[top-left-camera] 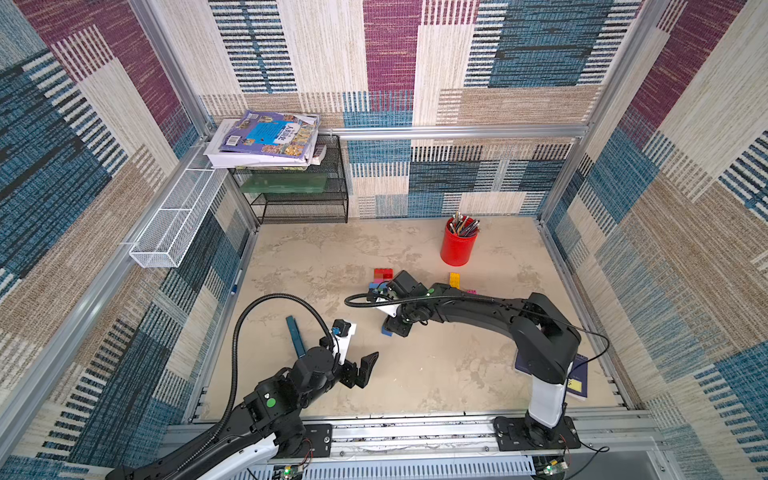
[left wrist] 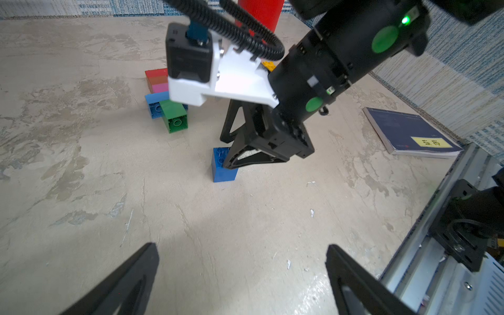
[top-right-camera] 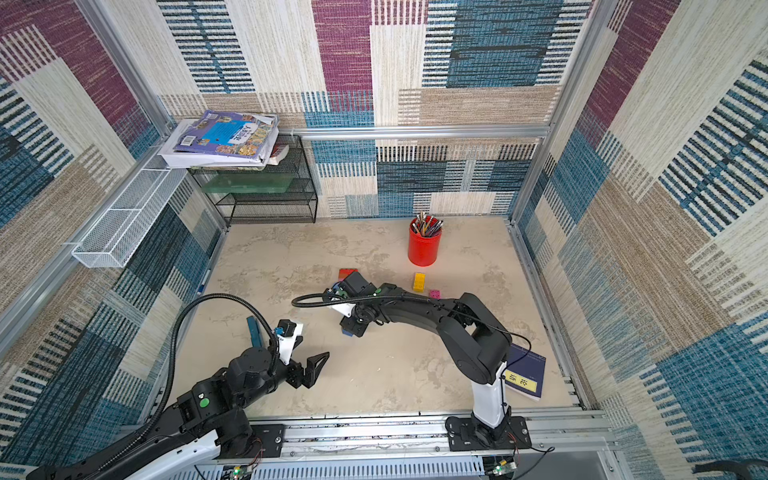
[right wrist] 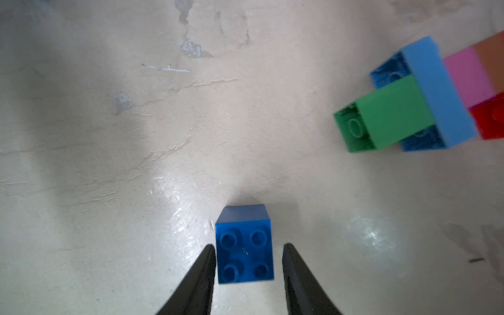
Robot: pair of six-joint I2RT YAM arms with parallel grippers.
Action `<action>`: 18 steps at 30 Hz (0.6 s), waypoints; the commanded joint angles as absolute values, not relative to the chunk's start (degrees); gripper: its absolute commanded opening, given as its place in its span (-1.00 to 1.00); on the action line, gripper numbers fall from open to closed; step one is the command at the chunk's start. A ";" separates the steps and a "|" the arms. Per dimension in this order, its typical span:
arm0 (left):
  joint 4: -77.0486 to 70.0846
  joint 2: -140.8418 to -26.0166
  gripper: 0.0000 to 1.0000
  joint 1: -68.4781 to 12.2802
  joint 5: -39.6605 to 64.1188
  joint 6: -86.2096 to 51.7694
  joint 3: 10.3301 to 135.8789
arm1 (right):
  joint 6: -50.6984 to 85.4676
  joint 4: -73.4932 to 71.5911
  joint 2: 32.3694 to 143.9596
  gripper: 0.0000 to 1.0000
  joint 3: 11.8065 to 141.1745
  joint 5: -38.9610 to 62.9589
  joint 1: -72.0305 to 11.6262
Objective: Assemble the letter f with lego
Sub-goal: Move the lego brick at the center of the board, then pick up the lego brick from the center of the board.
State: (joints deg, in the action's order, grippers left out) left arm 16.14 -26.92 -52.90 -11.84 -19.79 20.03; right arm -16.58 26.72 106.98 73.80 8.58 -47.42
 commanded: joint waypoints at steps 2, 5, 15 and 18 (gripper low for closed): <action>16.65 -26.71 0.98 -52.86 -12.39 -21.08 20.10 | -12.22 23.54 102.82 -0.09 72.13 6.72 -44.48; 16.93 -26.63 0.97 -52.82 -12.38 -21.01 20.19 | -8.48 23.35 101.11 -0.03 72.03 1.18 -41.62; 16.35 -26.64 0.97 -52.83 -11.95 -21.27 19.99 | 1.14 25.70 102.99 0.02 72.85 -10.30 -33.08; 16.37 -26.63 0.97 -52.88 -11.78 -21.27 19.95 | 3.09 26.61 104.30 0.03 72.95 -11.58 -31.13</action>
State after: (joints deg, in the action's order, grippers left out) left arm 16.51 -26.63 -52.90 -11.81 -20.47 20.03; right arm -0.89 25.65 103.66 72.47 -7.68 -31.94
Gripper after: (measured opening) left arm 0.987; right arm 0.514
